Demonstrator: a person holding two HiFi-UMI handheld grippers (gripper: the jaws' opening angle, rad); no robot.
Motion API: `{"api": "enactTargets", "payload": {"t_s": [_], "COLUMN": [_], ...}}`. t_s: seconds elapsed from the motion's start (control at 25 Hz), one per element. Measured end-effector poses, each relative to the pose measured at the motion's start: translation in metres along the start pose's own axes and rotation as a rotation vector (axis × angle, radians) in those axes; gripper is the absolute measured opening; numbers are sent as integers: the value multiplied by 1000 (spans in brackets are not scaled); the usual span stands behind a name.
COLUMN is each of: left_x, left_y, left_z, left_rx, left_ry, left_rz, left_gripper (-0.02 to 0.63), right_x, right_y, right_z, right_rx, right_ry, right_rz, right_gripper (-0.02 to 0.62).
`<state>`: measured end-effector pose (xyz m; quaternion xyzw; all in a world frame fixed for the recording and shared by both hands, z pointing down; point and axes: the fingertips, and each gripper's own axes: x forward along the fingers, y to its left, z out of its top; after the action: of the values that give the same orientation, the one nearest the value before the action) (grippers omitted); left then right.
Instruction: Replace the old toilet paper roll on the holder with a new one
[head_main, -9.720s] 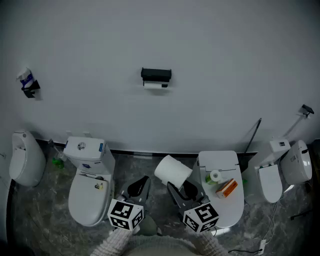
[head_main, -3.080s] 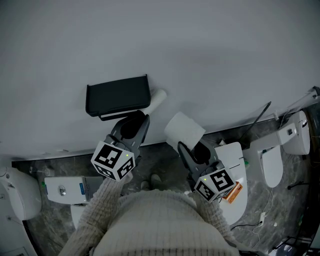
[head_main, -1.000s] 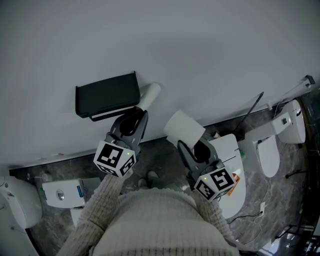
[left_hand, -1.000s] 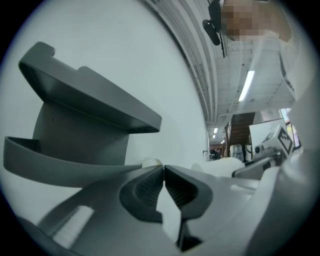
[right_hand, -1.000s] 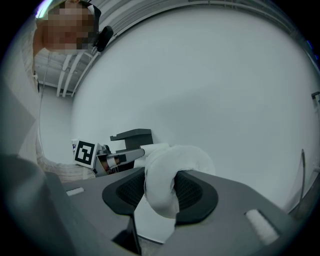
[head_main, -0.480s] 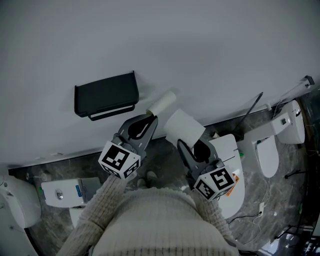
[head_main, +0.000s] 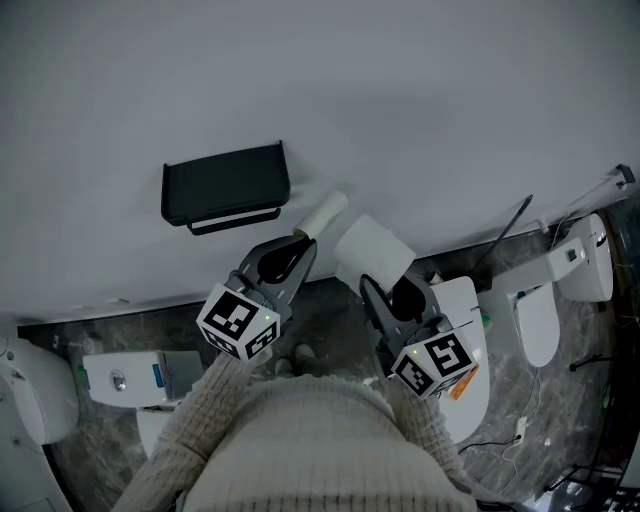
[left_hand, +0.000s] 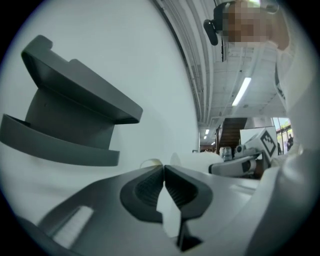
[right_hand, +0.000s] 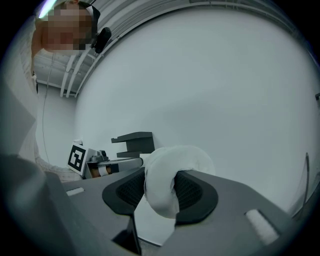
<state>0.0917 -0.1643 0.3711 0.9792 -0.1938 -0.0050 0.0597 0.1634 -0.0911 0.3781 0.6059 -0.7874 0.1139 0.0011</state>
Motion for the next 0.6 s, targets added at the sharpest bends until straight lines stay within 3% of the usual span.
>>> {"api": "enactTargets", "payload": {"t_s": [0.6], "left_x": [-37], "left_y": [19], "left_z": [-10], "left_rx": [-40], "left_ry": [34], "left_rz": [106], "left_gripper": [12], "right_x": [38], "right_y": [10], "right_z": [16], "right_rx": [-61], "right_ry": [6], "right_rz": [126], "right_gripper": [164]}}
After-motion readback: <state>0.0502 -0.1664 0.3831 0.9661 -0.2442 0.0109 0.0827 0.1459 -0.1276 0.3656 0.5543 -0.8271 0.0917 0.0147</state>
